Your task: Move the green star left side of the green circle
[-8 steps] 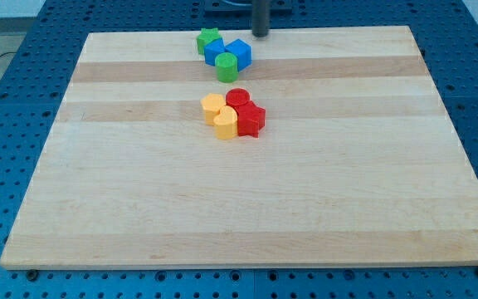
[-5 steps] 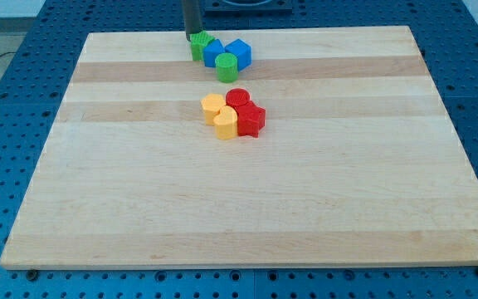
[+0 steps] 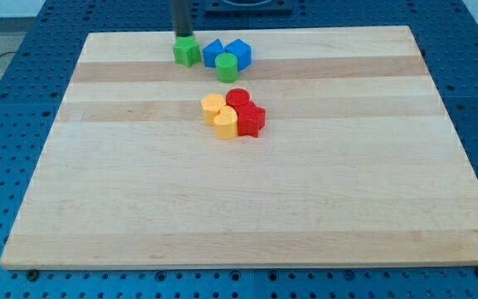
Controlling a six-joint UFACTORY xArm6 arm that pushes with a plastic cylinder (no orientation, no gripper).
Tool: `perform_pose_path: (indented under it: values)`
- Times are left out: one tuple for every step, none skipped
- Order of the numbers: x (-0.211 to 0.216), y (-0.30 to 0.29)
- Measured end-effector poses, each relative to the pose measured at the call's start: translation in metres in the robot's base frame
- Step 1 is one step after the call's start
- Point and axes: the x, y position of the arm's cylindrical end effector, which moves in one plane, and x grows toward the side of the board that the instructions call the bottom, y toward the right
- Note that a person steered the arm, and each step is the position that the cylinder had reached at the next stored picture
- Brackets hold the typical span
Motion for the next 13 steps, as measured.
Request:
perform_pose_path:
  values:
    - [0.009, -0.022]
    - [0.025, -0.027]
    - [0.029, -0.026]
    - [0.046, -0.019]
    - [0.061, -0.006]
    - [0.057, -0.002]
    - [0.011, -0.030]
    - [-0.024, -0.027]
    - [-0.019, 0.005]
    - [0.012, 0.023]
    - [0.033, 0.028]
    - [0.039, 0.028]
    - [0.036, 0.010]
